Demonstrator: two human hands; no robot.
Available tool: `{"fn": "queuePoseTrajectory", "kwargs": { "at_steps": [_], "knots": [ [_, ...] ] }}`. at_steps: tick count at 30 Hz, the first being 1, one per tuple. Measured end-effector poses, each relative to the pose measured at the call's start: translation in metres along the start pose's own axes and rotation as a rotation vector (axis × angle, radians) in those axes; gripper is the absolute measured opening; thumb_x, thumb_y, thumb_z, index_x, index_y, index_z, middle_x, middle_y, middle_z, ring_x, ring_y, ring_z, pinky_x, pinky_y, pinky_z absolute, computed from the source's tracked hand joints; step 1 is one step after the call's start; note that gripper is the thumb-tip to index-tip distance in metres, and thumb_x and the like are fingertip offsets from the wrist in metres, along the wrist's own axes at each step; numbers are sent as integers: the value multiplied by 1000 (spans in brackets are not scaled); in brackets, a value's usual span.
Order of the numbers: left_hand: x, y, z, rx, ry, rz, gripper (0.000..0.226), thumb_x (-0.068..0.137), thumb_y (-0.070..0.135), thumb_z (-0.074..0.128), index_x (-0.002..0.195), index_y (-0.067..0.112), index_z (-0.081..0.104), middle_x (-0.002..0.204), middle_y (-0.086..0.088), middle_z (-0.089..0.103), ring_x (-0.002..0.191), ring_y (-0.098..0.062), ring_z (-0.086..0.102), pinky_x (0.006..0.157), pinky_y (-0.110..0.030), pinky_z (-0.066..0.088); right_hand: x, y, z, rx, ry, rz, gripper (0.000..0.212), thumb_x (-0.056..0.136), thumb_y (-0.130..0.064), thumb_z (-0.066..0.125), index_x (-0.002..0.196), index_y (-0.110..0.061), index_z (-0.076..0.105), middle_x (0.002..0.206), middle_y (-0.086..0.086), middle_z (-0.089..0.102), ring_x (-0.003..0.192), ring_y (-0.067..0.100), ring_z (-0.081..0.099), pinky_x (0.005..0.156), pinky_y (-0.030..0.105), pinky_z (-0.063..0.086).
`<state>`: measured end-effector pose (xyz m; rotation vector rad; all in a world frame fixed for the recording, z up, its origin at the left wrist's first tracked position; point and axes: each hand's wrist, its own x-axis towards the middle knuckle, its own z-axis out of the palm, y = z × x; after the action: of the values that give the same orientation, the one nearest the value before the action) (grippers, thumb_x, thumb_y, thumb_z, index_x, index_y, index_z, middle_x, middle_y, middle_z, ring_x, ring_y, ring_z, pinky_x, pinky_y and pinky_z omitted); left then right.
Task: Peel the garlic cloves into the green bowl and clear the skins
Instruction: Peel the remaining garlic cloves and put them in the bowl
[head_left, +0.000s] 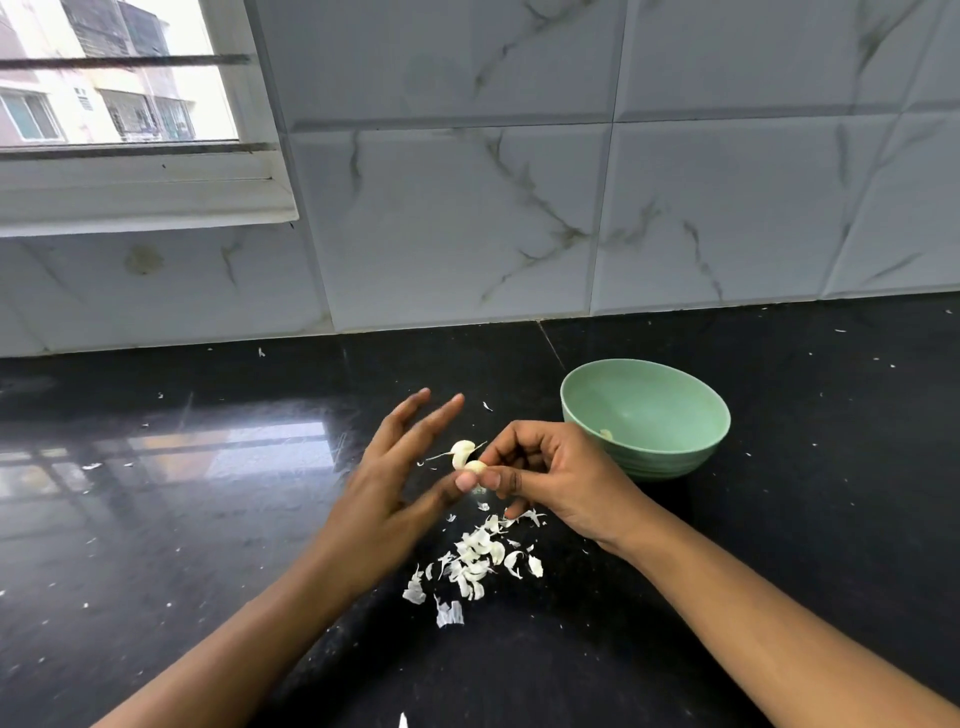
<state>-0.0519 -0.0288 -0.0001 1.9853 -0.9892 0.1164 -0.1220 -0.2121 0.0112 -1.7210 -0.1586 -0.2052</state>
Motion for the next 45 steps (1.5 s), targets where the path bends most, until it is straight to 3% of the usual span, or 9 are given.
{"fn": "queuePoseTrajectory", "kwargs": {
  "at_steps": [3, 7, 10, 16, 22, 31, 36, 41, 45],
  "knots": [
    [1, 2, 1, -40, 38, 40, 37, 81, 55, 59, 117, 47, 59, 133, 27, 49, 124, 12, 42, 97, -5, 35, 1, 1, 0, -12, 8, -8, 8, 80, -8, 72, 84, -6, 65, 77, 8, 65, 63, 8, 59, 54, 21, 52],
    [-1, 5, 6, -171, -115, -28, 51, 82, 72, 45, 87, 28, 70, 83, 2, 67, 80, -19, 64, 75, -45, 51, 0, 3, 0, -189, -15, -104, 9, 82, -15, 72, 82, -10, 65, 72, 2, 65, 61, 17, 61, 52, 23, 51],
    [-4, 9, 12, -453, -259, -133, 54, 83, 62, 52, 75, 9, 55, 71, 0, 50, 66, -19, 44, 61, -40, 38, -2, 2, 3, -455, -58, -250, 13, 89, -23, 66, 86, -11, 60, 80, 0, 65, 70, 17, 62, 60, 33, 53],
    [-6, 21, 6, -886, -382, -342, 34, 87, 37, 48, 60, 17, 52, 60, -4, 46, 47, -15, 37, 46, -22, 30, -3, -5, 4, -574, -118, -352, 21, 95, -32, 50, 87, -14, 56, 81, -2, 60, 73, 13, 58, 66, 41, 48],
    [-5, 14, -1, -196, -207, 78, 39, 92, 59, 36, 66, 32, 45, 56, 14, 43, 48, -2, 38, 48, -18, 32, -8, -8, 8, -414, -146, -268, 18, 96, -19, 51, 78, -23, 50, 64, -20, 50, 58, 0, 50, 57, 11, 36],
    [-2, 13, -18, 701, 83, 483, 45, 102, 41, 23, 71, 22, 49, 63, 10, 45, 43, -8, 43, 43, -16, 21, -14, -10, 29, 124, -153, 156, 37, 102, -23, 38, 69, -27, 56, 58, -8, 37, 48, 4, 31, 38, 14, 25],
    [-1, 8, -14, 694, 154, 554, 27, 99, 38, 34, 84, 25, 51, 70, 9, 53, 49, -9, 50, 40, -20, 29, -14, -18, 27, 320, -146, 340, 33, 99, -27, 38, 68, -19, 40, 55, -8, 33, 44, 4, 24, 38, 16, 18],
    [-4, 8, -3, 139, 164, 339, 25, 94, 48, 50, 94, 28, 65, 78, 14, 67, 59, 4, 63, 49, -21, 51, -12, -22, 21, 278, -139, 361, 34, 99, -23, 37, 66, -18, 45, 54, -7, 30, 43, 3, 22, 35, 13, 18],
    [-5, 12, -1, 64, 206, 344, 20, 87, 40, 59, 88, 26, 74, 81, 18, 69, 68, 9, 65, 58, -13, 51, -11, -22, 19, 305, -156, 387, 33, 99, -23, 38, 66, -18, 44, 53, -8, 30, 42, 2, 21, 35, 13, 17]
  ]
}}
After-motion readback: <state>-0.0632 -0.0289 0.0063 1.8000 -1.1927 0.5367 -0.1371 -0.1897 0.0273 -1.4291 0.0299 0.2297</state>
